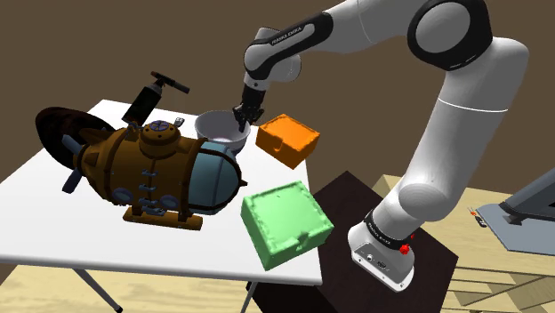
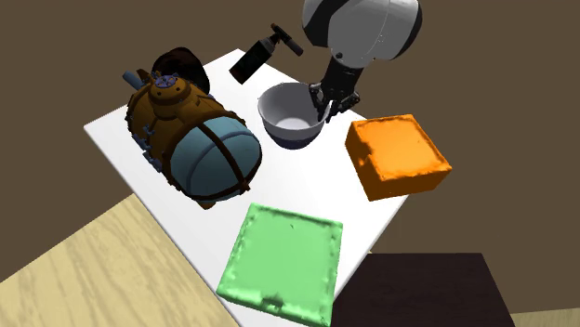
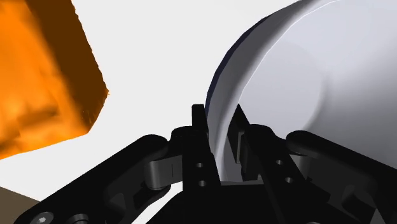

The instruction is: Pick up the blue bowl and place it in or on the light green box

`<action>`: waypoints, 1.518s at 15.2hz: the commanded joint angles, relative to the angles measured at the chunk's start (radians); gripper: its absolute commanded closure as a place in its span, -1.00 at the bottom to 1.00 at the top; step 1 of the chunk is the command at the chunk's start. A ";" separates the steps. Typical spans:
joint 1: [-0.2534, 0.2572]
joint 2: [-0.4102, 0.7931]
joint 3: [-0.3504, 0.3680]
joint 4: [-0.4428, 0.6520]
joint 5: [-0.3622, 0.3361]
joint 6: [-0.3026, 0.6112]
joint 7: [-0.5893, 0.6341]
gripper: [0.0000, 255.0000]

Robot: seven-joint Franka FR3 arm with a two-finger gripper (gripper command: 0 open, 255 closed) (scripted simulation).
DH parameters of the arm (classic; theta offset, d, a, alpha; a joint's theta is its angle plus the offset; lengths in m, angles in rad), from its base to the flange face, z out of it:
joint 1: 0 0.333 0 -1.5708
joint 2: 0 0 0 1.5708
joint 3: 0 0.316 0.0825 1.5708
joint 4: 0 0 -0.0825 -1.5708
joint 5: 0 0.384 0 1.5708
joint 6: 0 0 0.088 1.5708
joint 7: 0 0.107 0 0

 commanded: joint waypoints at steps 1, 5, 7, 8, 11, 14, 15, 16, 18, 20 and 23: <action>-0.001 -0.019 -0.001 0.007 -0.003 -0.025 0.006 1.00; -0.001 -0.049 -0.003 0.023 -0.009 -0.070 0.017 1.00; -0.002 -0.063 -0.003 0.033 -0.012 -0.094 0.023 1.00; -0.002 -0.070 -0.004 0.038 -0.013 -0.105 0.025 1.00; -0.003 -0.090 -0.004 0.054 -0.017 -0.141 0.034 1.00; -0.003 -0.108 -0.005 0.072 -0.020 -0.176 0.042 1.00; -0.004 -0.113 -0.006 0.079 -0.021 -0.188 0.044 1.00; -0.004 -0.119 -0.006 0.086 -0.023 -0.200 0.047 1.00; -0.005 -0.129 -0.006 0.100 -0.025 -0.224 0.052 1.00; -0.005 -0.139 -0.007 0.115 -0.027 -0.248 0.057 1.00; -0.006 -0.152 -0.008 0.139 -0.030 -0.285 0.065 1.00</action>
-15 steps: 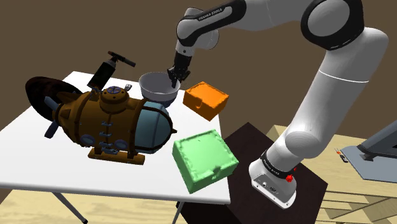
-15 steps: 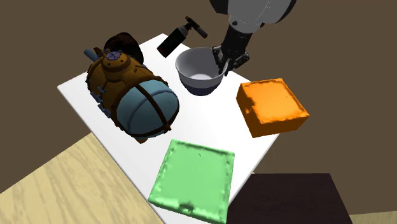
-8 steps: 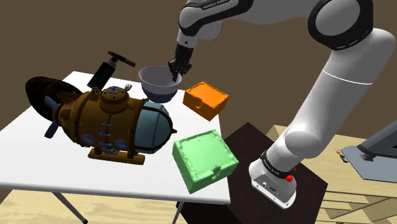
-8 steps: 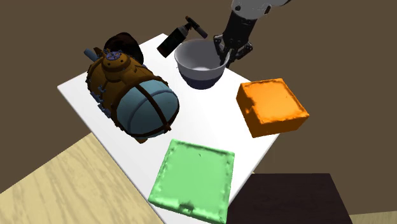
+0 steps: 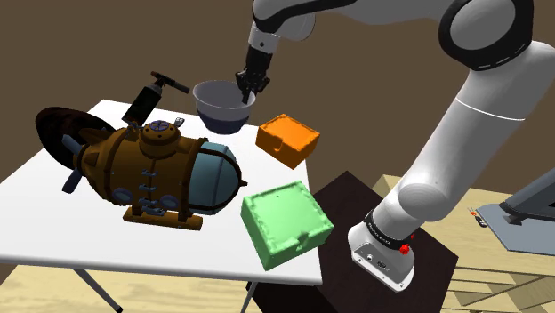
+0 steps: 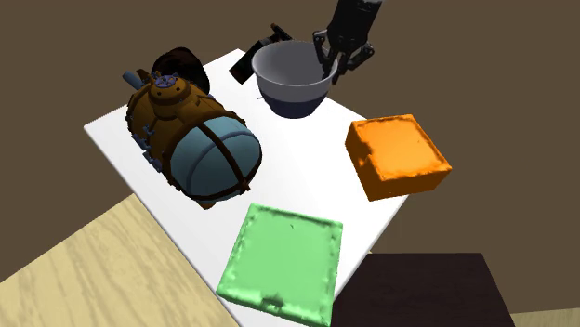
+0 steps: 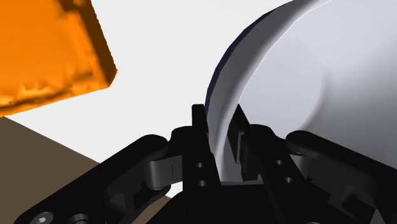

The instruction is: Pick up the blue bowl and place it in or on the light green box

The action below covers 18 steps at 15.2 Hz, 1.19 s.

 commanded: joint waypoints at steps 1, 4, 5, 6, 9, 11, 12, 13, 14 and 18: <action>-0.001 -0.011 -0.001 0.014 -0.002 -0.024 0.005 1.00; 0.000 -0.056 0.001 -0.022 0.001 -0.031 0.008 1.00; 0.002 -0.095 0.003 -0.069 0.006 -0.024 0.008 1.00; 0.004 -0.135 0.005 -0.115 0.010 -0.018 0.009 1.00; 0.010 -0.253 0.011 -0.243 0.023 -0.006 0.012 1.00; 0.015 -0.332 0.015 -0.322 0.032 -0.005 0.016 1.00; 0.018 -0.372 0.017 -0.360 0.036 -0.006 0.018 1.00; 0.021 -0.413 0.019 -0.398 0.041 -0.008 0.021 1.00; 0.024 -0.453 0.021 -0.434 0.045 -0.012 0.025 1.00; 0.040 -0.622 0.031 -0.569 0.063 -0.042 0.043 1.00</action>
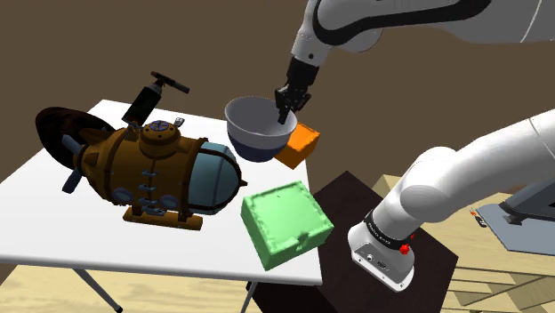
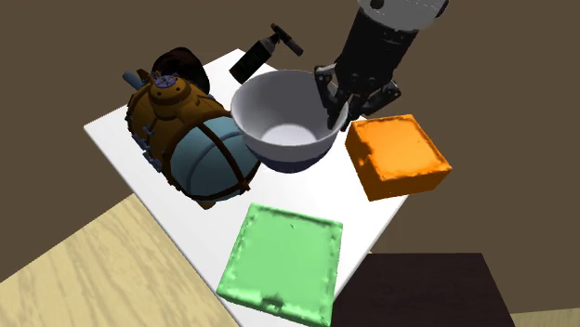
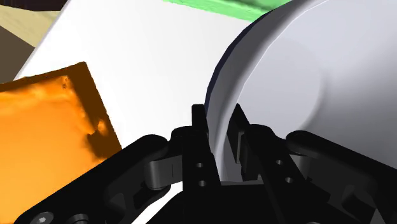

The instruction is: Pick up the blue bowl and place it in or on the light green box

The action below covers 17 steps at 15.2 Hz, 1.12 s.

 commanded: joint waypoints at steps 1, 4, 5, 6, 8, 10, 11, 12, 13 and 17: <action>0.008 -0.081 0.004 -0.071 0.010 -0.008 0.006 1.00; 0.023 -0.217 0.012 -0.158 0.023 -0.051 0.027 1.00; 0.029 -0.263 0.015 -0.186 0.028 -0.069 0.036 1.00; 0.035 -0.311 0.018 -0.212 0.032 -0.089 0.045 1.00; 0.049 -0.408 0.024 -0.260 0.042 -0.133 0.066 1.00; 0.064 -0.507 0.030 -0.304 0.051 -0.185 0.090 1.00; 0.073 -0.558 0.034 -0.324 0.056 -0.214 0.104 1.00; 0.086 -0.636 0.039 -0.352 0.064 -0.260 0.126 1.00; 0.088 -0.637 0.041 -0.366 0.067 -0.247 0.124 1.00; 0.093 -0.639 0.052 -0.419 0.080 -0.197 0.114 1.00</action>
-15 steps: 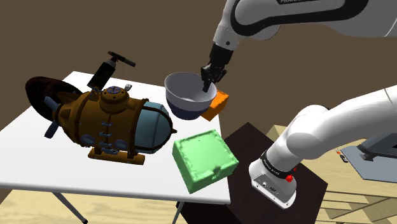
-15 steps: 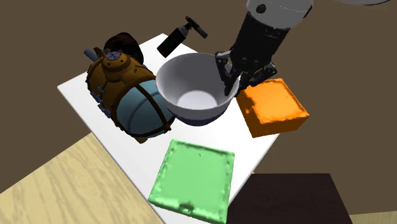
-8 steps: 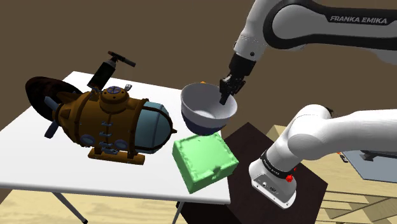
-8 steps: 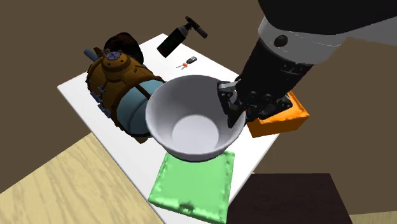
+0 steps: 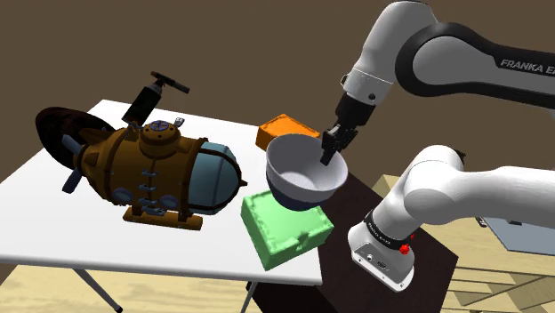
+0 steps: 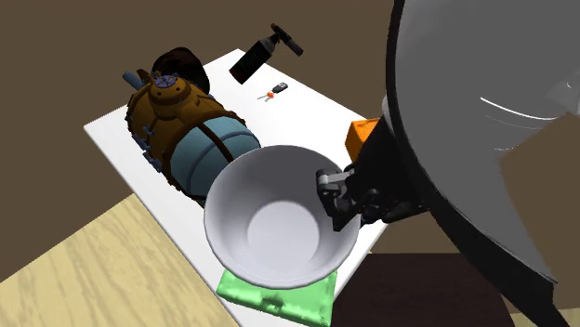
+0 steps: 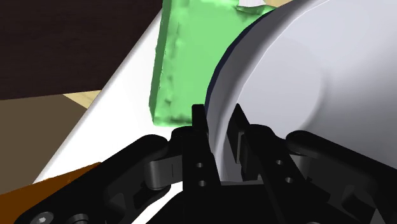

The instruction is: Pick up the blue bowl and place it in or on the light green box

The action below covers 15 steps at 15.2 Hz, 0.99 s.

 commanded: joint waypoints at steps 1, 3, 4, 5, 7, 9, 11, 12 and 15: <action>0.004 -0.004 0.006 -0.028 0.008 0.024 -0.004 1.00; 0.007 -0.003 0.012 -0.053 0.015 0.051 -0.010 1.00; 0.009 -0.002 0.015 -0.066 0.019 0.065 -0.012 1.00; 0.011 0.000 0.018 -0.079 0.023 0.079 -0.015 1.00; 0.015 0.005 0.024 -0.103 0.032 0.107 -0.021 1.00; 0.019 0.011 0.030 -0.127 0.041 0.137 -0.027 1.00; 0.024 0.020 0.036 -0.150 0.050 0.168 -0.033 1.00; 0.026 0.025 0.040 -0.162 0.056 0.184 -0.037 1.00; 0.033 0.039 0.047 -0.188 0.068 0.223 -0.044 1.00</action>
